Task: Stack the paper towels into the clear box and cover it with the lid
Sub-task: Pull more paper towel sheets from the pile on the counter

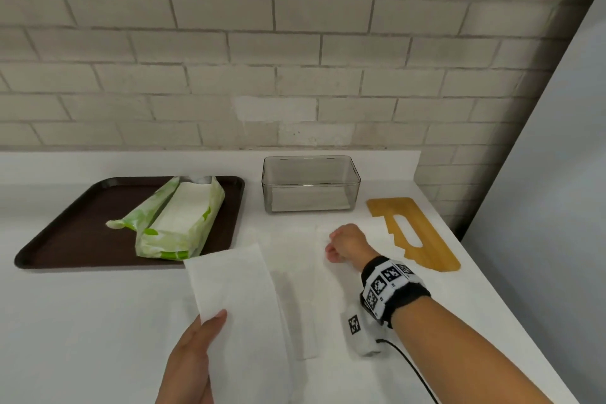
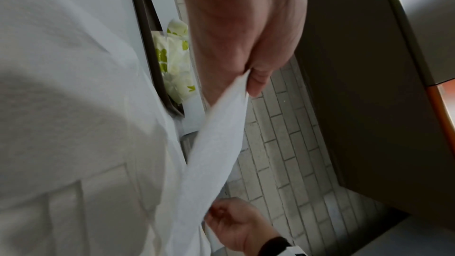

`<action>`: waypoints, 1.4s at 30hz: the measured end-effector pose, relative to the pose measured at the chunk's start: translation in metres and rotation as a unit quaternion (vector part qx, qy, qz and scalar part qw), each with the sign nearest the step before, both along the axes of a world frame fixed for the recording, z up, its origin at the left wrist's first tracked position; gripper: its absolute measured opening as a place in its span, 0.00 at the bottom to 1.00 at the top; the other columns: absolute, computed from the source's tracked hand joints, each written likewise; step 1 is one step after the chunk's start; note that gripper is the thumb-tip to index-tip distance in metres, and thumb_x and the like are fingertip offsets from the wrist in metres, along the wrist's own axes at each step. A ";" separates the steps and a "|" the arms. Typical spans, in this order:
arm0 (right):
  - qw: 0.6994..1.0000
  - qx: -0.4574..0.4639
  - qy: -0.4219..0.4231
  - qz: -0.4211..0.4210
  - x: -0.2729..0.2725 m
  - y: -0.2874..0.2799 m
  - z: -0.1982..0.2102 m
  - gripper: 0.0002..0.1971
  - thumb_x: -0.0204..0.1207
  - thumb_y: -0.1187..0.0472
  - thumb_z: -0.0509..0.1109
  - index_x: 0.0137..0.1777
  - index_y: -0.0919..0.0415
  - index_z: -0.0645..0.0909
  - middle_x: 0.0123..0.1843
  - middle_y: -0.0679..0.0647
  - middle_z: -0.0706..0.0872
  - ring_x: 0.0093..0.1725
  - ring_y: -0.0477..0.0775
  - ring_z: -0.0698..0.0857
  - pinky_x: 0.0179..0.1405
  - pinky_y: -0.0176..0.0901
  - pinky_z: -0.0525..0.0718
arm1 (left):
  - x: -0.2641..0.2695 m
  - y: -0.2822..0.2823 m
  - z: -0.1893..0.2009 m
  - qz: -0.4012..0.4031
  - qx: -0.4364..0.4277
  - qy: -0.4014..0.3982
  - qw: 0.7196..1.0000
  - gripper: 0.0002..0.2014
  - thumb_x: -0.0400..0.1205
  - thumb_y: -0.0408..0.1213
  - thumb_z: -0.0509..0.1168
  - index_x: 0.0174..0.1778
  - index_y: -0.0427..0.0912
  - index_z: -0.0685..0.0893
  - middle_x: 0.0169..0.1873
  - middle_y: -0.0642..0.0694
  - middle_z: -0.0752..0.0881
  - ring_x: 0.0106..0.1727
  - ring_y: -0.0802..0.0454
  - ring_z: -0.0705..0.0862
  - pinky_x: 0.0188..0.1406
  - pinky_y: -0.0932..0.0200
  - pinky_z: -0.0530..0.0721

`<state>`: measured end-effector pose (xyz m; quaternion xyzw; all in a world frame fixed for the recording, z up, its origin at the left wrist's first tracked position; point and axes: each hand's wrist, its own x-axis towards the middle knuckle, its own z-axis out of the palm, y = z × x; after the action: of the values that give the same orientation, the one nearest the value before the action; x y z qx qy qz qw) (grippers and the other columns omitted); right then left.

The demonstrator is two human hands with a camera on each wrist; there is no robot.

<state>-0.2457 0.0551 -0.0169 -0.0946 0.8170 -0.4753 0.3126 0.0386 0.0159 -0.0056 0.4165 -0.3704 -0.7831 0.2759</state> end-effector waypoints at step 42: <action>0.957 -0.091 0.208 0.180 0.081 0.019 0.033 0.05 0.85 0.53 0.57 0.54 0.52 0.68 0.36 0.46 0.75 0.30 0.39 0.71 0.26 0.29 0.67 | -0.068 0.011 0.007 -0.079 -0.102 0.008 0.992 0.14 0.83 0.37 0.61 0.63 0.41 0.82 0.56 0.40 0.89 0.59 0.37 0.85 0.68 0.35 0.76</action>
<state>-0.1650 0.0739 0.0162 -0.3648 0.7866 -0.4536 0.2062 -0.0290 0.0268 0.0013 0.3495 -0.4779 -0.7640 0.2565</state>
